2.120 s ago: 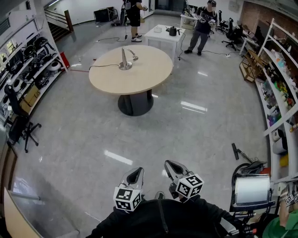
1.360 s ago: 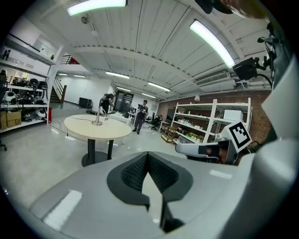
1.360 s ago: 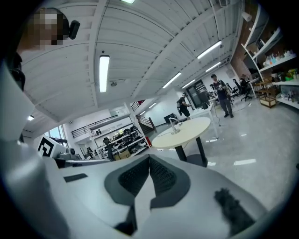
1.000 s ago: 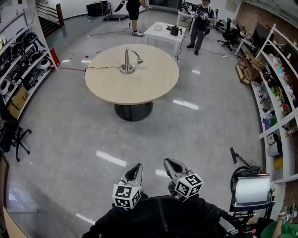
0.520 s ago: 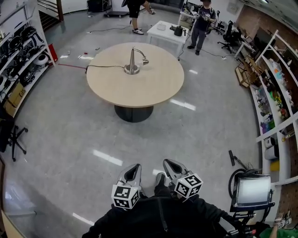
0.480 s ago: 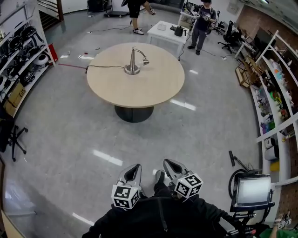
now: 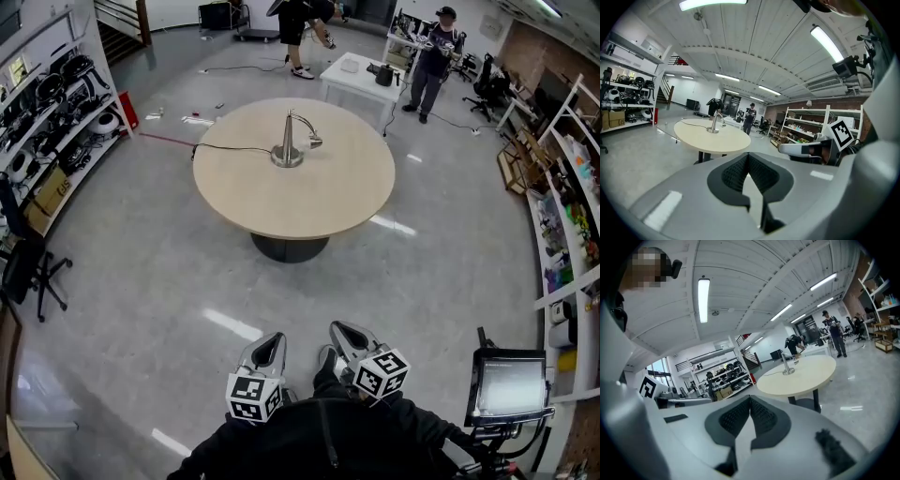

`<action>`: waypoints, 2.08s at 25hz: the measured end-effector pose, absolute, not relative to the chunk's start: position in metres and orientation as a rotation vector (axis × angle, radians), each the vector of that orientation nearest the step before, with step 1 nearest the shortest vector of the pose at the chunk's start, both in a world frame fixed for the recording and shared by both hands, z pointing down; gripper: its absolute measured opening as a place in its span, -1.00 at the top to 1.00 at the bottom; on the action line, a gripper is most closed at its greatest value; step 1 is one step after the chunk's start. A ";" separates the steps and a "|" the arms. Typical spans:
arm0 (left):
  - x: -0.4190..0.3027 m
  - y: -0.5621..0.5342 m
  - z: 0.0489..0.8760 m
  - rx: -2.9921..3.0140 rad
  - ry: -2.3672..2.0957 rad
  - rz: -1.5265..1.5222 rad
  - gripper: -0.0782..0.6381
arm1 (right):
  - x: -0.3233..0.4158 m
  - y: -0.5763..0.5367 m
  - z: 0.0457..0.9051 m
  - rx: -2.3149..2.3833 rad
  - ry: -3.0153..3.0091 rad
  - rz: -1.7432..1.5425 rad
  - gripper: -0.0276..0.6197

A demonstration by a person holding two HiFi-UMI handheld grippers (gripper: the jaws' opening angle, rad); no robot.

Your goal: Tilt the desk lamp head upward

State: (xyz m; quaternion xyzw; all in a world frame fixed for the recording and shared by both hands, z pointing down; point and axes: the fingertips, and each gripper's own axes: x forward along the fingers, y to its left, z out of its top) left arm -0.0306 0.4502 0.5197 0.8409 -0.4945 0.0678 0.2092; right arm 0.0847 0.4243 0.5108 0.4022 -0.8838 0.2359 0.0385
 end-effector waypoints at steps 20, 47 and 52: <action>0.057 0.277 0.507 2.318 -1.488 0.257 0.76 | 0.173 0.242 0.503 1.145 -2.786 0.729 0.90; 0.055 0.149 0.517 2.356 -1.392 0.282 0.76 | 0.166 0.121 0.515 1.231 -2.738 0.775 0.90; 0.030 0.103 0.523 2.403 -1.315 0.283 0.76 | 0.134 0.081 0.522 1.276 -2.707 0.769 0.90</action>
